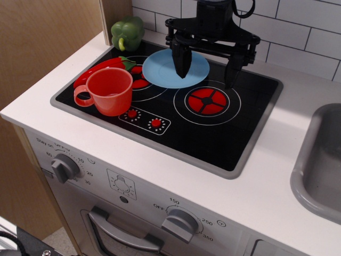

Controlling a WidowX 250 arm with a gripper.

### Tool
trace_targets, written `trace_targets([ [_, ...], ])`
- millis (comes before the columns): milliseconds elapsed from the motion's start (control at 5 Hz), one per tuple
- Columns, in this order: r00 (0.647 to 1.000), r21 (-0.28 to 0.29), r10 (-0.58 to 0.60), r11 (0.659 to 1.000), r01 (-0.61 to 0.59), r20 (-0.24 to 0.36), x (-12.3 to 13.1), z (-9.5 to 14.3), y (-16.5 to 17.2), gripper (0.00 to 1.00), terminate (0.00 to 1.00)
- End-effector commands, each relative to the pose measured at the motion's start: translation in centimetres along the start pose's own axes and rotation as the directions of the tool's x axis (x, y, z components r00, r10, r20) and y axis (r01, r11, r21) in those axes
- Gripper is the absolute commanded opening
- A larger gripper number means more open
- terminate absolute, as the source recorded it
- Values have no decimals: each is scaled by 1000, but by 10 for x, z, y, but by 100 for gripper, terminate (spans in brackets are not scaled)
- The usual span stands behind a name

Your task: Put cup on plate

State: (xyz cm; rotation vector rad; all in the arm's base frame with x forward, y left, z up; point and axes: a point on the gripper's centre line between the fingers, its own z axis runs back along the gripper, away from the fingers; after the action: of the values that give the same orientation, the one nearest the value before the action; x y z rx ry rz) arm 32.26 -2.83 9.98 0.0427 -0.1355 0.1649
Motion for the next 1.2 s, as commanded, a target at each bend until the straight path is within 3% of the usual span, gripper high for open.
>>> trace_targets([
  [0, 1000, 0, 0, 1000, 0, 0, 0, 0, 0, 100, 0],
  [200, 998, -39, -66, 997, 66, 4, -9, 10, 11, 100, 0],
  [400, 984, -17, -173, 985, 174, 45, -21, 17, 28, 100, 0],
  [600, 955, -45, -293, 955, 294, 41, -38, 29, 56, 100, 0],
  [1000, 909, -14, -415, 910, 415, 33, -46, 29, 104, 100, 0],
])
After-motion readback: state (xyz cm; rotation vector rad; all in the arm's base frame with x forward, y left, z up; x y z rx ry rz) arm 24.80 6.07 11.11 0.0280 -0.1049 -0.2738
